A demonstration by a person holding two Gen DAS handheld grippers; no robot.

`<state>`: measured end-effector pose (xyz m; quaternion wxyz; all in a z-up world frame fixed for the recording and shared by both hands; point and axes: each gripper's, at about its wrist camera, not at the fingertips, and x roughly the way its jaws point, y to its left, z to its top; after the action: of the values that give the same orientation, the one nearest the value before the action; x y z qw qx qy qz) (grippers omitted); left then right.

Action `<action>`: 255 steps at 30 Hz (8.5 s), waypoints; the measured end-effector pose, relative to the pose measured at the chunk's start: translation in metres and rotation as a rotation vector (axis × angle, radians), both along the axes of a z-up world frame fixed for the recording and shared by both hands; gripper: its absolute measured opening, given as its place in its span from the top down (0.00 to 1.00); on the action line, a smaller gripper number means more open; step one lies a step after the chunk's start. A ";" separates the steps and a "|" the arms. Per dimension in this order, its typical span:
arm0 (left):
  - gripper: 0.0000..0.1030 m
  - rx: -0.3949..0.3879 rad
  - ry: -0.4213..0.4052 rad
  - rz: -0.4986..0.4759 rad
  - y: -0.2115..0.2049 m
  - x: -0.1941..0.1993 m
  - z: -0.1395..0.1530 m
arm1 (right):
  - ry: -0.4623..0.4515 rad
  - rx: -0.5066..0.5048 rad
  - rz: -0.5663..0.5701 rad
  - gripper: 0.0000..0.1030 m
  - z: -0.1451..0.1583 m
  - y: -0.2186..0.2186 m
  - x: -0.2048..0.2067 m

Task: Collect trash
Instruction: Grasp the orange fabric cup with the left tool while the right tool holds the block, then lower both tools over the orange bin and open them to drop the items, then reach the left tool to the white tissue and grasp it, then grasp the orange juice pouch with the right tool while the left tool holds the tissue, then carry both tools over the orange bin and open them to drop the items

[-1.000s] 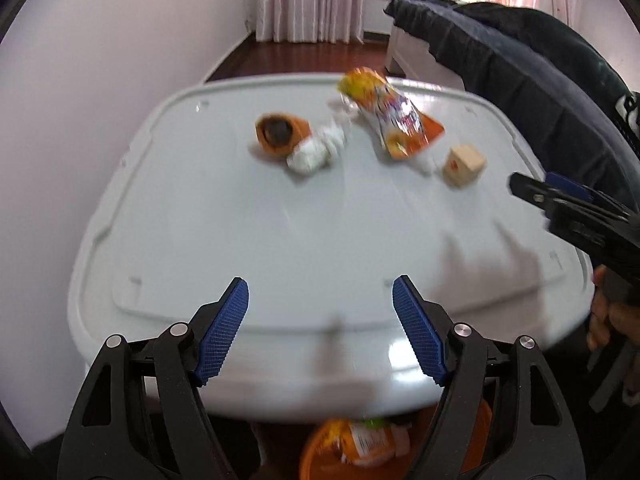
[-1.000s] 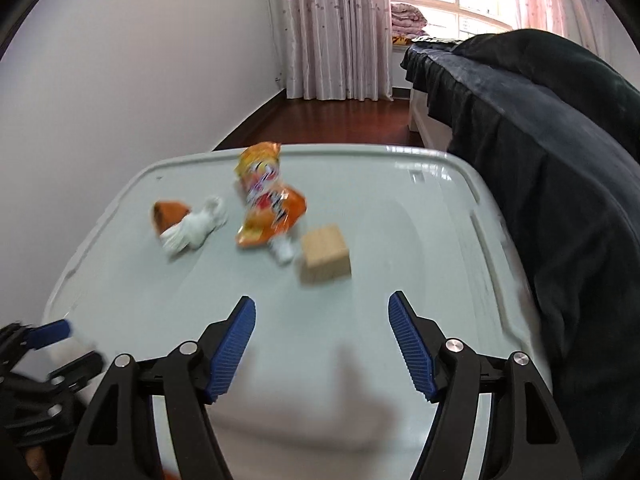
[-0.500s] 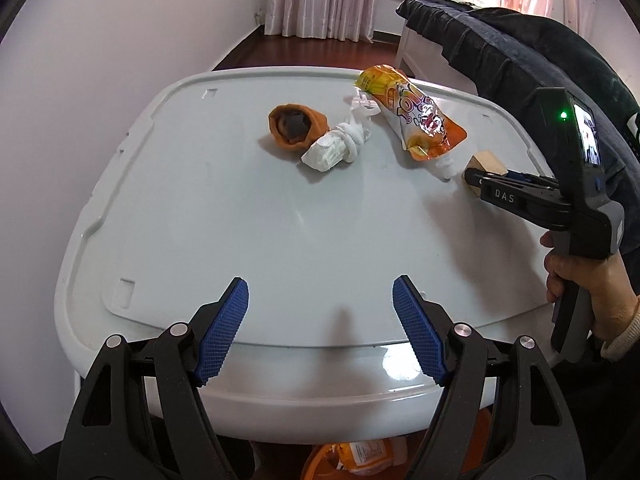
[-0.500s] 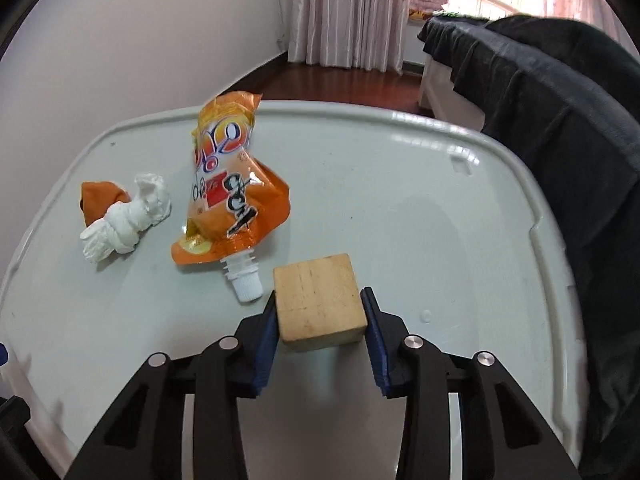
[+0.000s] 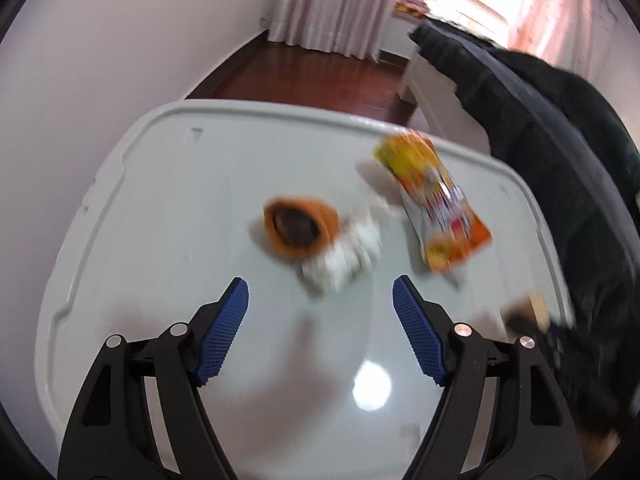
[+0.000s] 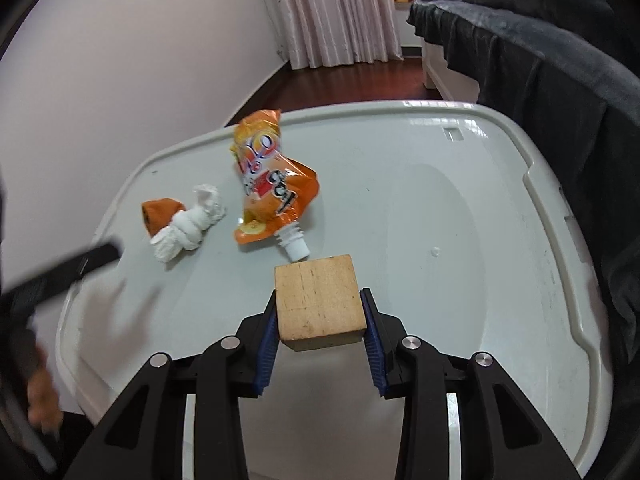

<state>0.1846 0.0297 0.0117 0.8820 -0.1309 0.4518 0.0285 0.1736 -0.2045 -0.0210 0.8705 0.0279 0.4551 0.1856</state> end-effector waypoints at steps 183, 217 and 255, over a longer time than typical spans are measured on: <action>0.64 0.156 0.008 -0.112 -0.049 0.044 -0.040 | -0.130 0.088 -0.130 0.17 0.057 -0.048 -0.047; 0.64 0.130 -0.025 -0.021 -0.013 -0.071 0.019 | -0.022 -0.306 0.183 0.42 -0.023 0.129 0.126; 0.64 0.151 -0.056 -0.086 -0.065 -0.183 0.002 | -0.028 0.033 -0.002 0.63 -0.003 -0.025 -0.199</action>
<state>0.0021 -0.0354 0.0133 0.9020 -0.0452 0.4289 0.0213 -0.0254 -0.2299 -0.0239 0.8762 0.0401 0.4399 0.1928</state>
